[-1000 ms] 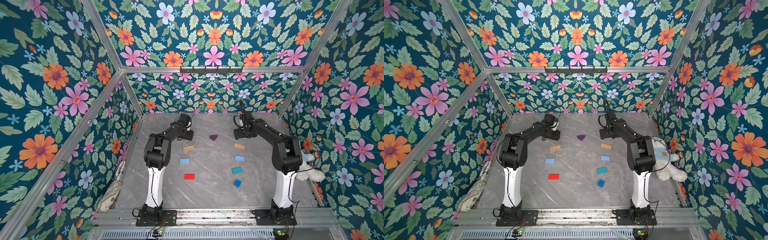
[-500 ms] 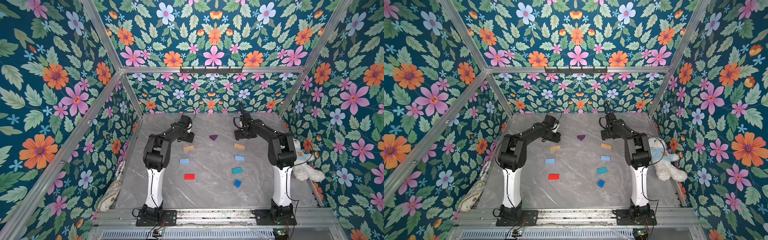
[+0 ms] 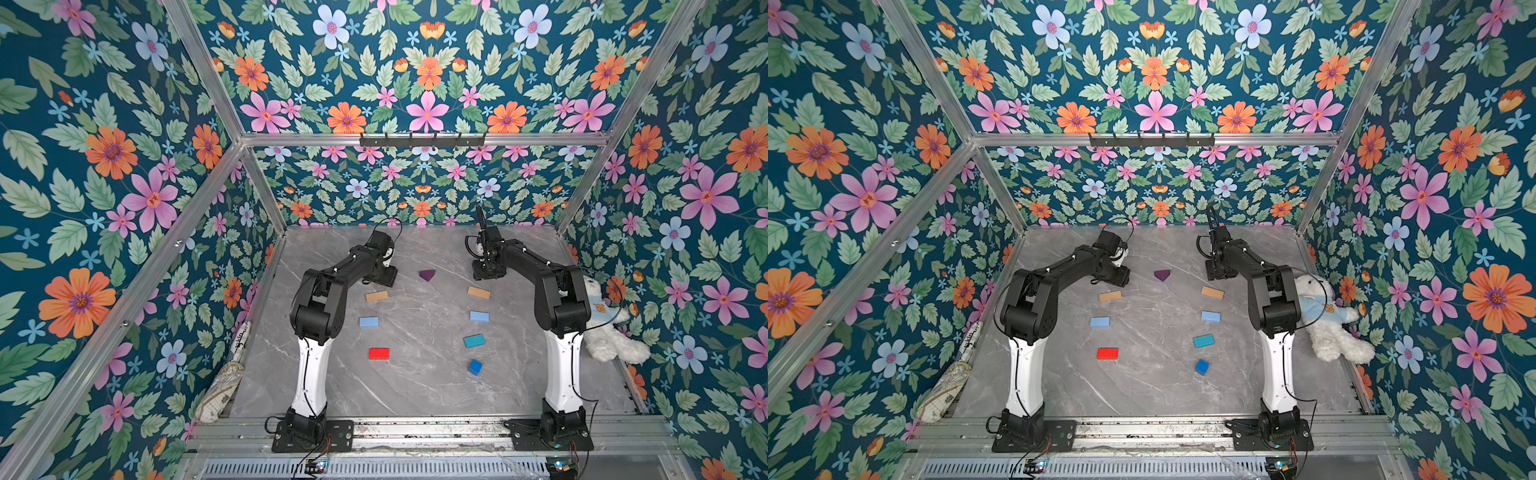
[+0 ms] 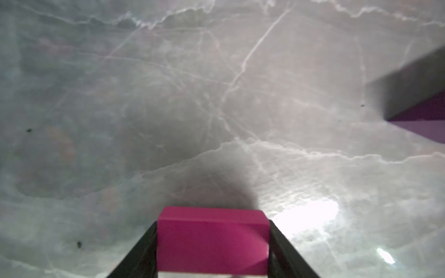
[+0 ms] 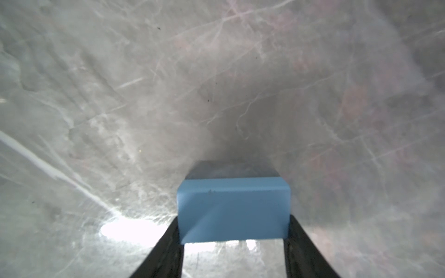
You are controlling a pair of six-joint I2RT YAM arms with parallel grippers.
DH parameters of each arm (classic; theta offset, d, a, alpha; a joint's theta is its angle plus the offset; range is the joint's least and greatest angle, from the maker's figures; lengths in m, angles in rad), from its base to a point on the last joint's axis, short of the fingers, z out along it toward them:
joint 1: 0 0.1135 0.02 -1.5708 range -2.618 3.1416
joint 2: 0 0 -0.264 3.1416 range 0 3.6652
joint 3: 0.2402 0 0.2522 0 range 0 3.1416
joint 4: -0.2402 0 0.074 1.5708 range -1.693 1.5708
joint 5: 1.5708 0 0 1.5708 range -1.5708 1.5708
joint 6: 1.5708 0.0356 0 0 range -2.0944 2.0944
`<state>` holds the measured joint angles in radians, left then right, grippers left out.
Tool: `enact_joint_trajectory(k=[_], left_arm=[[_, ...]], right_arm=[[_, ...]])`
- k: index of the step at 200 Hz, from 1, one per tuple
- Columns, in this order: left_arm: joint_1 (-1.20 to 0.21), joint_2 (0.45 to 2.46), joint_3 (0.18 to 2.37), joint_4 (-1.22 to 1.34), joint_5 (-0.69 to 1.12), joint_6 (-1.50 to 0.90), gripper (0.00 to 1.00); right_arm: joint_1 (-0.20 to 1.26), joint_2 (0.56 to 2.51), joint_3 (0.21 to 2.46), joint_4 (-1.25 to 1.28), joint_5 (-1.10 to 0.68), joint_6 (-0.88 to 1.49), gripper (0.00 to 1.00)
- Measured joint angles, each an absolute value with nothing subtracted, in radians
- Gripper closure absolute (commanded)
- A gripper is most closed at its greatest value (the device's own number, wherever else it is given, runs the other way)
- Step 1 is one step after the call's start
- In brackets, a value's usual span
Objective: Assemble a heart with building blocks
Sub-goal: Pick up the building block from the center of the board.
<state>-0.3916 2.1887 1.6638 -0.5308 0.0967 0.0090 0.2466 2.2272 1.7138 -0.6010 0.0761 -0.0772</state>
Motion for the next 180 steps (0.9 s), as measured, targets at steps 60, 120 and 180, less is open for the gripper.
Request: enact_joint_trajectory(k=[60, 120, 180], left_arm=[[-0.427, 2.197, 1.696, -0.532, 0.109, 0.006, 0.40], [-0.498, 2.236, 1.742, -0.580, 0.112, 0.058, 0.39], [-0.556, 2.279, 1.796, -0.598, 0.095, 0.109, 0.38]], right_arm=[[0.246, 2.191, 1.681, -0.602, 0.075, -0.081, 0.52], [0.230, 2.093, 1.655, -0.603, 0.079, -0.084, 0.50], [0.230, 2.064, 1.631, -0.596, 0.075, -0.091, 0.50]])
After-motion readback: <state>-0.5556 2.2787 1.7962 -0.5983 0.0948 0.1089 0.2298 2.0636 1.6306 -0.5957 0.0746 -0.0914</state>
